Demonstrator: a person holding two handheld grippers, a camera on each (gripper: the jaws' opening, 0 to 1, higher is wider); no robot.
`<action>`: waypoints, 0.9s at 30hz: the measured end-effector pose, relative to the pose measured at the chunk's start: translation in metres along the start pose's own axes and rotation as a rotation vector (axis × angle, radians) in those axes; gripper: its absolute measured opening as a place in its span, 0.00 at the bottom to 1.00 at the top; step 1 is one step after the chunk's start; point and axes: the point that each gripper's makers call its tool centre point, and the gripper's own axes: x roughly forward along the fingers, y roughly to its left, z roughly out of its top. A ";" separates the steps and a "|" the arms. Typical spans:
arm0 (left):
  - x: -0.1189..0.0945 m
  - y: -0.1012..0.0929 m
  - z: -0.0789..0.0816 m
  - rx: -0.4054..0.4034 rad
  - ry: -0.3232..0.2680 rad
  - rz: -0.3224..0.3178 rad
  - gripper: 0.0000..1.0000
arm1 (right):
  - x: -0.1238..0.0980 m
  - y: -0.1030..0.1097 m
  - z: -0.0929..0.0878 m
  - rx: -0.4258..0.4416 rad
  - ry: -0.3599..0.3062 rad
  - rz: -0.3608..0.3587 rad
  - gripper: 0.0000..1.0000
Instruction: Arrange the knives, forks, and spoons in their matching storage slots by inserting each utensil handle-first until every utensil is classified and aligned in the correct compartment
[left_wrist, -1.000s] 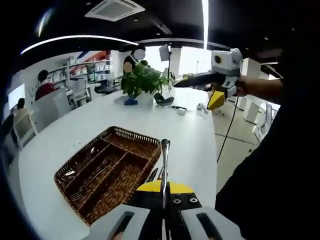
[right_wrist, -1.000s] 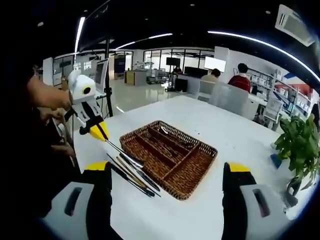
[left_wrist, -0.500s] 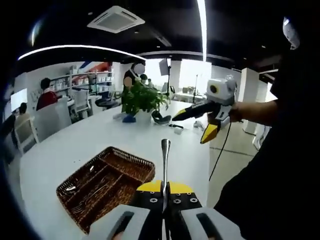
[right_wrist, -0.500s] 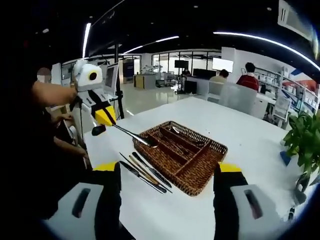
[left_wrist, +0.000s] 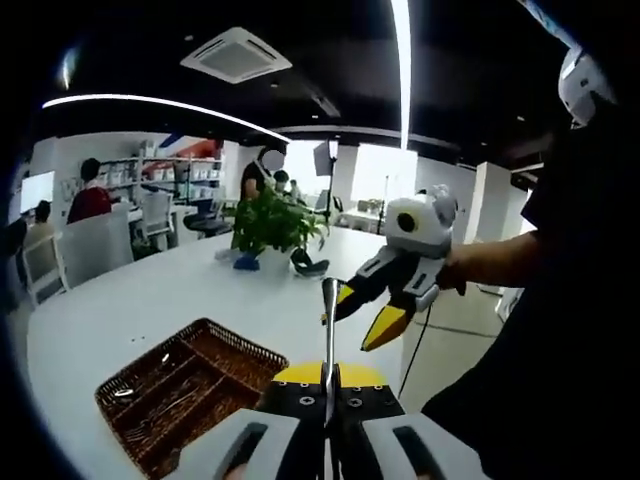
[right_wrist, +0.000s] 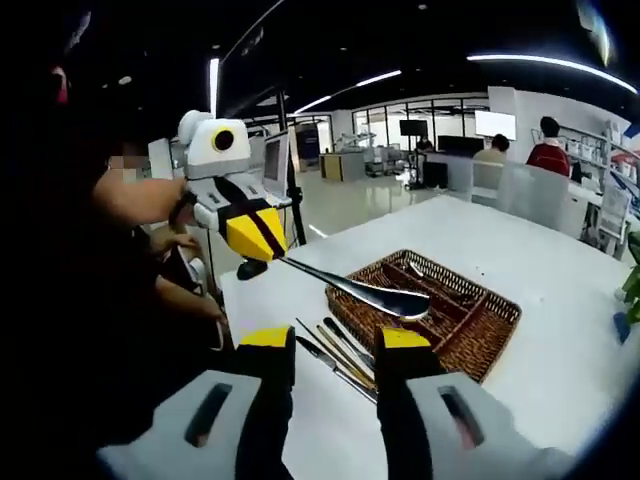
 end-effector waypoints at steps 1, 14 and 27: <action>0.000 0.000 -0.001 0.000 0.002 -0.002 0.00 | -0.001 -0.001 0.004 0.003 -0.016 0.000 0.31; 0.002 0.003 -0.002 -0.006 -0.011 -0.013 0.00 | -0.001 0.000 0.039 0.106 -0.158 0.042 0.20; 0.011 -0.008 -0.008 -0.002 0.006 -0.011 0.00 | 0.006 0.012 0.059 0.113 -0.212 0.094 0.09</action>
